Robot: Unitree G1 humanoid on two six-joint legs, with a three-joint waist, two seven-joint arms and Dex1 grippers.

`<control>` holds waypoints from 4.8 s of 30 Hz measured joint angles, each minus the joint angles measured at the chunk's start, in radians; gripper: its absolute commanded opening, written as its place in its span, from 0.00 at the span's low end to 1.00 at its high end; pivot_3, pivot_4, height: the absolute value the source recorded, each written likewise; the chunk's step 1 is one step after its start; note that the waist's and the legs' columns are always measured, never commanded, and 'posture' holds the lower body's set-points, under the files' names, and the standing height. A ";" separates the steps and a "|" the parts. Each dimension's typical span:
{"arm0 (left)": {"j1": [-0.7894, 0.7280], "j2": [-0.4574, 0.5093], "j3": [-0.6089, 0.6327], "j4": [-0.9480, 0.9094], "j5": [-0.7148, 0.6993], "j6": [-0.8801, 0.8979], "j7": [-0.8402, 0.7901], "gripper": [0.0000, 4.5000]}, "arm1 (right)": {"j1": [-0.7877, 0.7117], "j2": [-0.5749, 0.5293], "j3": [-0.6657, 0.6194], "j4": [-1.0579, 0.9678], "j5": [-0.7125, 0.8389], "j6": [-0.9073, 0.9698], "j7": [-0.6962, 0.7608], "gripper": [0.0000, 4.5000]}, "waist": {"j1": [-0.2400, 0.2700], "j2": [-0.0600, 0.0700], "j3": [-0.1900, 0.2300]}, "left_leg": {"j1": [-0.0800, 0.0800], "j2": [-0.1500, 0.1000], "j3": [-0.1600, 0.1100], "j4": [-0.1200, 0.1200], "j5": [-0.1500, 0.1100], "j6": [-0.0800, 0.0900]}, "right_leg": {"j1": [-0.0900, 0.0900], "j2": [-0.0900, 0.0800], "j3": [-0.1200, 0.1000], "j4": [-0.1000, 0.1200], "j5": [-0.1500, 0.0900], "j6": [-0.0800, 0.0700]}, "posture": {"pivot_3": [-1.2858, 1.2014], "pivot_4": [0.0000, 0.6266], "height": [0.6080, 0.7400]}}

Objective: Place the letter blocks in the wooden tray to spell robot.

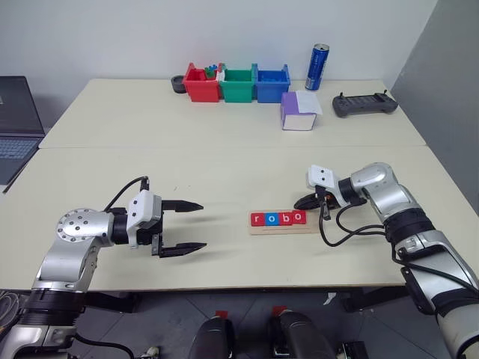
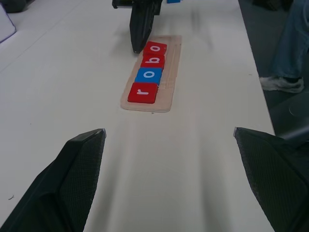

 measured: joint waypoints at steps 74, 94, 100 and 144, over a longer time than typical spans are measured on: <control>0.007 0.007 0.014 -0.001 -0.008 -0.003 0.000 1.00 | 0.471 -0.327 -0.536 -0.620 0.271 0.560 -0.246 0.21 | 0.018 -0.001 0.000 | 0.000 0.000 0.000 -0.001 -0.002 0.003 | 0.000 0.000 0.000 -0.001 0.000 0.000 | 0.52 0.24 1.00; -0.121 -0.073 -0.059 0.099 0.008 -0.029 -0.060 1.00 | 0.830 -0.186 -0.823 -0.860 0.368 0.848 -0.668 1.00 | 0.024 0.000 -0.002 | -0.001 0.000 0.000 -0.001 -0.002 0.004 | 0.000 0.001 0.000 -0.002 0.000 0.003 | 0.52 0.24 1.00; -0.127 -0.073 -0.059 0.110 0.014 -0.033 -0.065 1.00 | 0.811 -0.180 -0.805 -0.810 0.368 0.838 -0.722 1.00 | 0.024 0.000 -0.002 | -0.001 0.000 -0.001 -0.001 -0.002 0.004 | 0.000 0.001 0.000 -0.002 0.000 0.003 | 0.52 0.24 1.00; -0.192 -0.108 -0.076 0.221 0.035 -0.088 -0.109 1.00 | 0.678 0.245 -0.536 -1.243 0.327 1.203 -1.302 0.40 | 0.023 0.000 -0.002 | -0.002 0.000 -0.001 -0.002 -0.002 0.004 | -0.001 0.001 0.000 -0.002 0.000 0.002 | 0.52 0.24 1.00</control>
